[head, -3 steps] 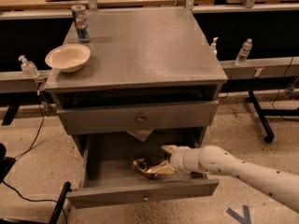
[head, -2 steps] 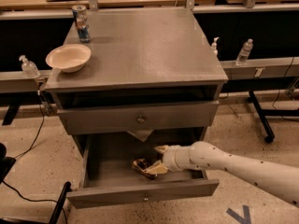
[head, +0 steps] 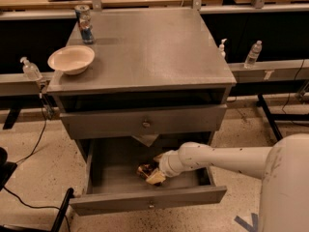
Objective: Pick orange can from middle drawer and place on counter
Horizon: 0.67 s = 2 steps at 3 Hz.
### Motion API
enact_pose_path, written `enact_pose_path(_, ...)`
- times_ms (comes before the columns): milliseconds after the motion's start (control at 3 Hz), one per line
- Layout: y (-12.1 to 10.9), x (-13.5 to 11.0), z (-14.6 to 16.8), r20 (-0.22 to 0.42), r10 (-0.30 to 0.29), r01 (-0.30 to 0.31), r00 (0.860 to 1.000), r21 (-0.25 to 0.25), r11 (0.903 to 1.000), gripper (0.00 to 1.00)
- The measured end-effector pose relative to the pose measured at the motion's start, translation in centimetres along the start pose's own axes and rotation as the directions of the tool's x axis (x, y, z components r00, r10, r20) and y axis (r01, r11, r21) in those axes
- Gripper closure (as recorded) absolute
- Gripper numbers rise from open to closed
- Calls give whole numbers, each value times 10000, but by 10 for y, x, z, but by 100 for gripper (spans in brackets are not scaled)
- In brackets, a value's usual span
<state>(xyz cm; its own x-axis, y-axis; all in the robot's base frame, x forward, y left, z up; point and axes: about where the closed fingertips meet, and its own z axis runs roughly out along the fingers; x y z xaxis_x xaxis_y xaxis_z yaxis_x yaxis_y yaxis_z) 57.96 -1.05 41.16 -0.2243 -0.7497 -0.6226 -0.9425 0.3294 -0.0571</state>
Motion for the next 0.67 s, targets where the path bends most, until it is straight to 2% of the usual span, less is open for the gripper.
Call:
enact_pose_path(333, 3, 10, 16, -612, -65, 51, 9981, -227, 9997, 32)
enact_pose_path(667, 2, 22, 24, -878, -25, 3, 9961, -259, 9997, 28)
